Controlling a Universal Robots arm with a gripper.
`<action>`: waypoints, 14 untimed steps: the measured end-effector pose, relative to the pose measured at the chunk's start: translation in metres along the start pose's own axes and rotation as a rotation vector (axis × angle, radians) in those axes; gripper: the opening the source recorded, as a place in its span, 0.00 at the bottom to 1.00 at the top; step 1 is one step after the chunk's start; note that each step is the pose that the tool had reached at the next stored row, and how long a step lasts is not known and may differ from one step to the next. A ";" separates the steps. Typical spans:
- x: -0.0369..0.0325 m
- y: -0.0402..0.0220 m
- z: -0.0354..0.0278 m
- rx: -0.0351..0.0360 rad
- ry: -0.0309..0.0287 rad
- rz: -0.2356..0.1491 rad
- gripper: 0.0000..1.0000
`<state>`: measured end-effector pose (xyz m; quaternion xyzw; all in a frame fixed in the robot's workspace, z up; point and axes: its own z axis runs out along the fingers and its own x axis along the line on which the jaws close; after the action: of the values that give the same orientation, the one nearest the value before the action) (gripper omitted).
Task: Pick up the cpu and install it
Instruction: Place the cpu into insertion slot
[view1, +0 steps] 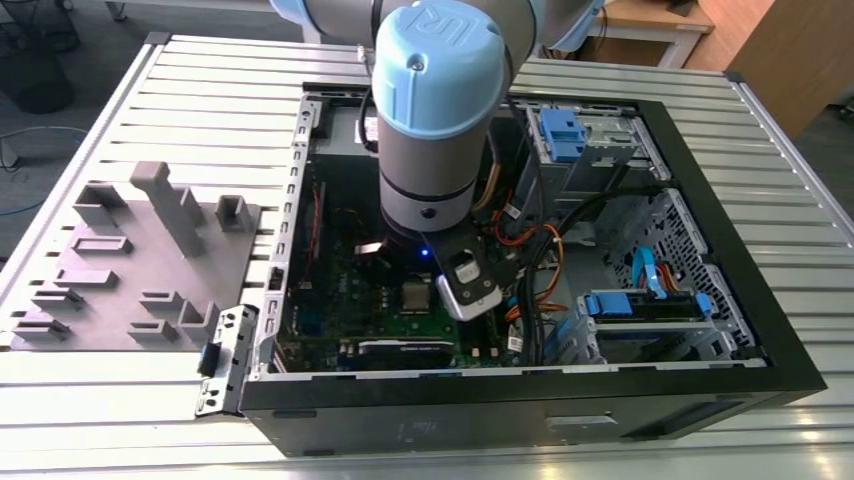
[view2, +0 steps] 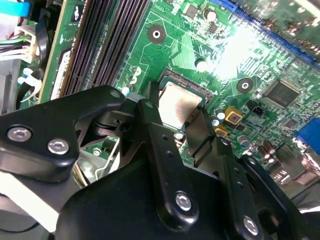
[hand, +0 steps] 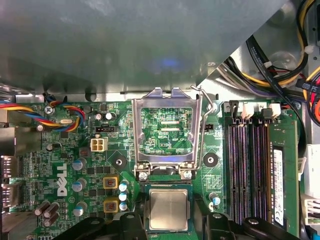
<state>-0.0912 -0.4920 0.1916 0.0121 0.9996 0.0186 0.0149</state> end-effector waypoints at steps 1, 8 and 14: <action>0.0000 0.0001 0.0001 -0.0013 -0.0003 0.000 0.46; -0.0001 0.0000 -0.0012 -0.0063 0.0000 0.000 0.46; -0.0006 -0.0003 -0.0009 -0.0057 0.0195 0.001 0.46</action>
<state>-0.0906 -0.4924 0.1926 0.0124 0.9997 0.0215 0.0052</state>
